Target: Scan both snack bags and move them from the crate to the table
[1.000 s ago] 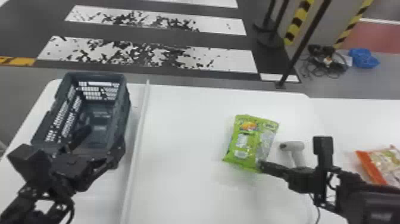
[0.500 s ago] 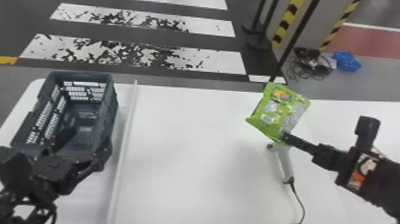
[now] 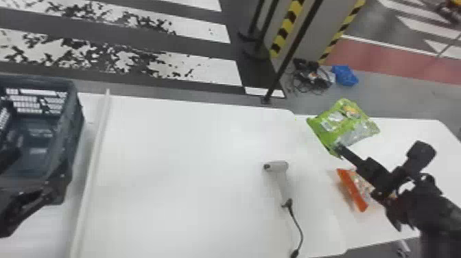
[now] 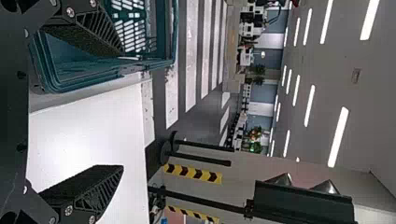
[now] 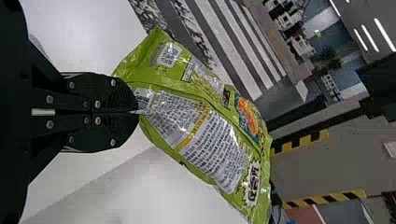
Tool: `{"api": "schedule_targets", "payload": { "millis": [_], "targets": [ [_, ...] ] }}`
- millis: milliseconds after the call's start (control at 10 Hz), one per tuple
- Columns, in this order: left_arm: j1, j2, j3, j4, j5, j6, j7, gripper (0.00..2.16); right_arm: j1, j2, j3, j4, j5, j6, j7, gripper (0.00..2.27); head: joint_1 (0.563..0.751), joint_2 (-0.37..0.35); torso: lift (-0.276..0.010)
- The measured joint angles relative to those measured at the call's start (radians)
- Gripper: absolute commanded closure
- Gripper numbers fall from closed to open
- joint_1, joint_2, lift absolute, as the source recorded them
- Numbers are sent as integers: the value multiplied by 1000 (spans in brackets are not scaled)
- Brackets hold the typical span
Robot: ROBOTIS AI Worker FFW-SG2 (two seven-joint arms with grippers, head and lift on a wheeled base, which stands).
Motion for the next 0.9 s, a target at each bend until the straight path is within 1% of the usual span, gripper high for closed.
{"api": "schedule_targets", "payload": {
  "millis": [200, 300, 400, 500, 600, 800, 900],
  "targets": [
    [-2, 0, 0, 2, 0, 1, 0, 151, -15, -33, -30, 138, -13, -104, -72, 2246, 695, -350, -37],
    [-4, -1, -1, 2, 0, 3, 0, 151, -20, -45, -31, 191, -11, -133, -106, 2142, 695, -350, -37],
    [-6, 0, -3, 3, 0, 3, 0, 151, -23, -50, -22, 229, -1, -154, -157, 1825, 695, -350, -37],
    [-6, 0, -4, 4, 0, 3, 0, 151, -25, -51, -5, 260, 8, -186, -205, 664, 695, -350, -37],
    [-6, 1, -4, 4, 0, 3, -1, 151, -28, -52, 11, 290, 17, -211, -220, -2, 695, -350, -37],
    [-6, 3, -6, 1, 1, 3, -1, 151, -32, -51, 37, 308, 27, -230, -273, 43, 695, -350, -37],
    [-4, 3, -7, -2, 2, 3, -1, 151, -25, -41, 42, 302, 27, -273, -287, 46, 695, -350, -37]
  ]
}}
